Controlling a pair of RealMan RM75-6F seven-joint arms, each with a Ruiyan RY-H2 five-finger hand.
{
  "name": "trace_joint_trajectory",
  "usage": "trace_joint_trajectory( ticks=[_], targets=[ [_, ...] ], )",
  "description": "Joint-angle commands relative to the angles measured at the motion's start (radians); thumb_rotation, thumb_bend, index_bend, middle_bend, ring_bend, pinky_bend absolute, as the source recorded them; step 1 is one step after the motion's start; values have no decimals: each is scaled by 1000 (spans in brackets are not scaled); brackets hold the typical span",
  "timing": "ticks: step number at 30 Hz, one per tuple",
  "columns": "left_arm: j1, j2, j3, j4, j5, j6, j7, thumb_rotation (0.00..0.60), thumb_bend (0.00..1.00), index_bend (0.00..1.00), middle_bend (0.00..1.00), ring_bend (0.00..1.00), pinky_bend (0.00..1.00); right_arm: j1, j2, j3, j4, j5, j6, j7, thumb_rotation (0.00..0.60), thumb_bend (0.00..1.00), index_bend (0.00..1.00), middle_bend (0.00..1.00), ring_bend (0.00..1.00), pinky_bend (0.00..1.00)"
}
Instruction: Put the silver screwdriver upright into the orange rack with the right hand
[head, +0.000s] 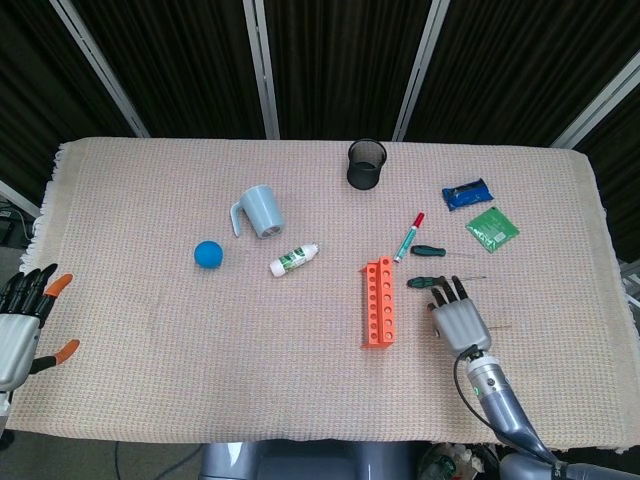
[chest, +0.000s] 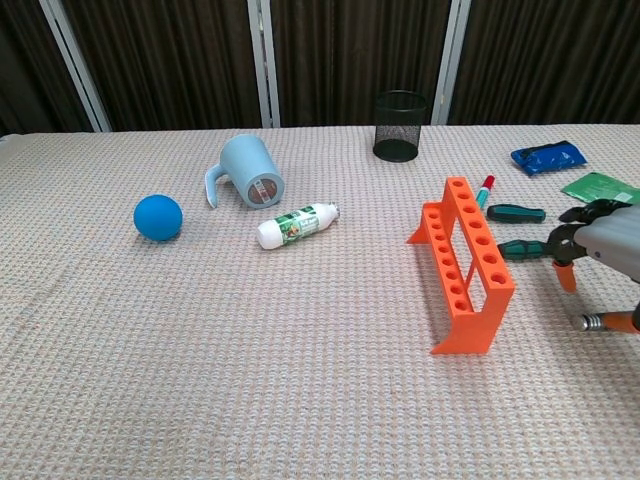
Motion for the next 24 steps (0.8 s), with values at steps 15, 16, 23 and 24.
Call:
trace_joint_trajectory(
  ticks=[15,16,23,24],
  targets=[
    [-11,-1,5,9,-5,-20,-28,600,181,118,0,0,0,34,-29,-28,18,92,-3,-19,600,215,457,166,0,0],
    [-12,-1,5,9,-5,-20,-28,600,181,118,0,0,0,36,-30,-29,19,95,-3,-18,600,215,460,166,0,0],
    [-12,-1,8,15,-7,-21,-33,600,181,118,0,0,0,46,-44,-39,37,105,-7,0,600,214,475,173,0,0],
    [-11,0,8,15,-7,-21,-34,600,181,118,0,0,0,48,-46,-39,39,106,-7,3,600,214,477,175,0,0]
  ],
)
